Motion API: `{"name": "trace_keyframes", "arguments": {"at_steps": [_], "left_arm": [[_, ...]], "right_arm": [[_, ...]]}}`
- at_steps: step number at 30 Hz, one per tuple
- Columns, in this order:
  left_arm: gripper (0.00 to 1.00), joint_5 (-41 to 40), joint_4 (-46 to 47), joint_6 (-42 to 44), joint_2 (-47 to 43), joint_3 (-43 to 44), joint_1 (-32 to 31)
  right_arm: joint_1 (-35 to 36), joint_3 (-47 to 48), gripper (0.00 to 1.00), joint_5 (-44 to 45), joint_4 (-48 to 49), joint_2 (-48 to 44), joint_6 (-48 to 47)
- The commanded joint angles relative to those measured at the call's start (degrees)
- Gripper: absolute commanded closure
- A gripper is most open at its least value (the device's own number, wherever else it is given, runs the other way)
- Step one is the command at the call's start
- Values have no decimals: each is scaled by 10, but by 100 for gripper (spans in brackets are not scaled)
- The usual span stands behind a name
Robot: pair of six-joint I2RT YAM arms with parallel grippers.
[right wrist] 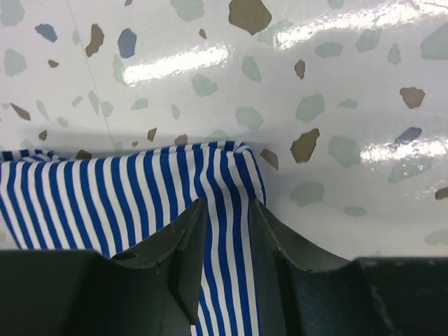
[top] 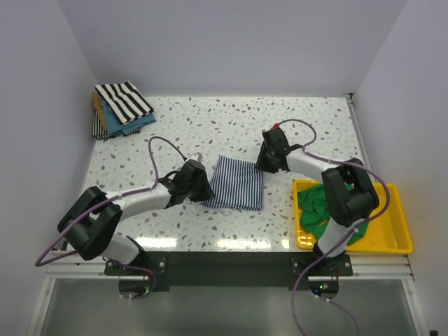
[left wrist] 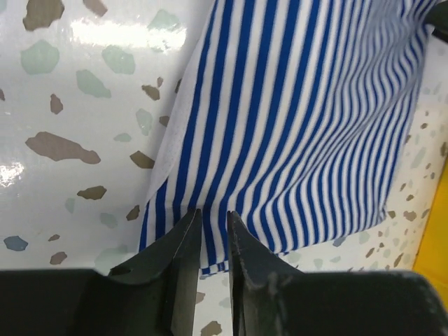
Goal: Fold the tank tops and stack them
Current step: Fold the tank top
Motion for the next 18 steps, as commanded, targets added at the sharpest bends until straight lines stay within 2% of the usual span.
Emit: {"name": "trace_keyframes", "arguments": {"at_steps": [1,4,5,8,12,14,16,18], "left_arm": [[73,-23,-65,22,-40,64,-2],[61,-46,-98,45,-37,93,4],[53,-52,-99,51,-35,105,13],[41,-14,-77,82,-25,103,51],[39,43,-63,108,-7,108,96],[39,49,-62,112,-11,103,101],[40,51,-60,116,-14,94,101],[40,63,-55,118,-11,88,104]], "right_arm": [[17,27,64,-4,-44,-71,-29],[51,10,63,0,-55,-107,-25],[63,-3,62,1,-54,-116,-22],[100,-34,60,-24,-16,-142,0],[115,-33,60,-83,49,-116,25],[116,-11,62,-103,73,-76,30],[116,12,69,-151,103,-41,38],[116,33,71,-199,149,8,64]]}}
